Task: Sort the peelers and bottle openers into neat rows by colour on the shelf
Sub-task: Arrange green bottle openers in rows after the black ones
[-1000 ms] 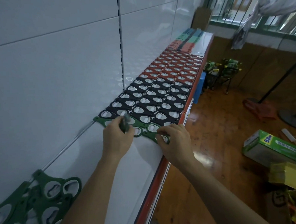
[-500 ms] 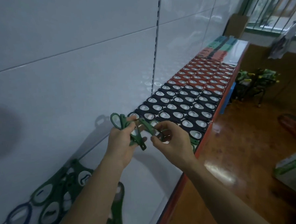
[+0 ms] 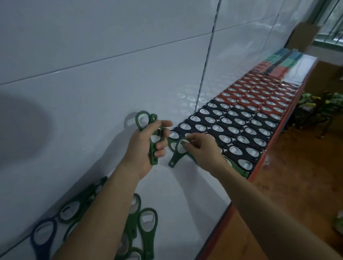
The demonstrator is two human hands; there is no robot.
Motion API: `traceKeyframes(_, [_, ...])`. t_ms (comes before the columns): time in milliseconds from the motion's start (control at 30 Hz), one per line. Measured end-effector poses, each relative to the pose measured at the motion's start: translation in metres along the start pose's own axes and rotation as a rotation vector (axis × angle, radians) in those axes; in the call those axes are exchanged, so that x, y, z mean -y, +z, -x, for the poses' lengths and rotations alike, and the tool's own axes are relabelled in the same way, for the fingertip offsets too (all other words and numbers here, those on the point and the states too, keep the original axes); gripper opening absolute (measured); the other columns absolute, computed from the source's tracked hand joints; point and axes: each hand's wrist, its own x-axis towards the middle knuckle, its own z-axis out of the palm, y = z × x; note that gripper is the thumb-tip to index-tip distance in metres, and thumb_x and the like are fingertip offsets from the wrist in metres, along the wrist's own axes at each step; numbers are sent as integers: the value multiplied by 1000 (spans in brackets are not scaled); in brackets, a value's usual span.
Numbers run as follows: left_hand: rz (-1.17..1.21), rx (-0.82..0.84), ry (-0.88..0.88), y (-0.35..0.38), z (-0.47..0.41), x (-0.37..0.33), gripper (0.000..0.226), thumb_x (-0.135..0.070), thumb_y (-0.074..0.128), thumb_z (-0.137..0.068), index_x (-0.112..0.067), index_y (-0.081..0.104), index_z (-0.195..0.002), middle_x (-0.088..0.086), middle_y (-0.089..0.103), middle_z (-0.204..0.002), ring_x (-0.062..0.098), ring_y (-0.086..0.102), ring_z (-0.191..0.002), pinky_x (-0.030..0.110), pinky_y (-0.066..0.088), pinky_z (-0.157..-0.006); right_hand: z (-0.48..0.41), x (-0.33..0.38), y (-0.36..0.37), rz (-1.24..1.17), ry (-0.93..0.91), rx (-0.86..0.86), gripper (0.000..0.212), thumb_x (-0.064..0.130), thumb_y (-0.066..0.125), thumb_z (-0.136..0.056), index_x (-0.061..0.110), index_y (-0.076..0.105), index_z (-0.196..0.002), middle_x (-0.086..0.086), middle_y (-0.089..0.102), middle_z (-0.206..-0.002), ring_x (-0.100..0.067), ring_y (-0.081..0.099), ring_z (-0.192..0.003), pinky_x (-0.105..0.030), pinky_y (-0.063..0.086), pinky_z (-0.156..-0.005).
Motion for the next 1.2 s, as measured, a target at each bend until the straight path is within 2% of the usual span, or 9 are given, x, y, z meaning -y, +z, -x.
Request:
traceKeyframes(100, [-36,-28,-29,-7,5,-6,30,-10,48,-90,0,62,-114,5,53,-79,12,36,-56,24,26,-47,-16,14,18,293,-172,245,16,17,68,-93,18,75,-107,2,65,-78,-12,54,-69,-26,40,-69])
traceKeyframes(200, [18,-71,-68,-17,18,-8,34,-3,35,-98,0,61,-121,13,66,-94,19,58,-67,28,45,-56,-17,25,33,325,-272,187,27,13,63,-94,15,72,-119,0,71,-99,-14,60,-85,-24,40,-77])
traceKeyframes(300, [27,-129,-56,-30,28,1,28,-7,41,-107,0,60,-127,17,73,-121,33,73,-103,40,58,-85,0,20,41,303,-365,15,13,20,69,-91,17,72,-103,1,67,-93,-14,58,-81,-32,47,-74])
traceKeyframes(400, [34,-190,-52,-37,33,14,27,-13,45,-108,0,60,-126,17,72,-123,36,71,-110,50,57,-96,21,9,53,434,-296,115,15,35,74,-82,22,69,-88,4,55,-85,-14,53,-72,-30,41,-62])
traceKeyframes(533, [2,-260,-46,-38,39,17,28,-16,48,-107,3,63,-121,21,73,-116,30,76,-93,44,63,-80,16,-1,58,511,-308,90,17,19,62,-82,18,60,-66,-1,46,-69,-23,49,-63,-31,32,-58])
traceKeyframes(633, [-118,-262,-43,-43,46,13,27,-15,50,-106,5,65,-118,18,76,-108,26,75,-82,37,64,-71,8,-1,59,543,-320,64,15,10,60,-85,11,74,-78,-6,56,-76,-26,55,-70,-36,43,-60])
traceKeyframes(733, [-246,-201,-21,-55,55,8,25,-14,51,-105,3,68,-112,21,75,-109,28,73,-82,37,63,-72,4,-3,62,518,-309,-12,20,4,57,-85,9,76,-82,-7,56,-78,-27,55,-70,-36,40,-60])
traceKeyframes(967, [-143,-188,9,-72,62,19,22,-11,53,-102,3,68,-109,19,74,-104,30,73,-83,37,61,-68,0,-6,64,437,-250,-73,16,8,60,-89,9,76,-85,-9,62,-83,-27,57,-75,-38,45,-68])
traceKeyframes(1200, [-89,-357,69,-59,38,30,15,-6,67,-95,0,71,-108,16,75,-102,30,74,-90,44,62,-75,17,0,56,167,-234,-97,13,25,67,-95,18,74,-103,5,66,-92,-8,60,-75,-12,41,-67])
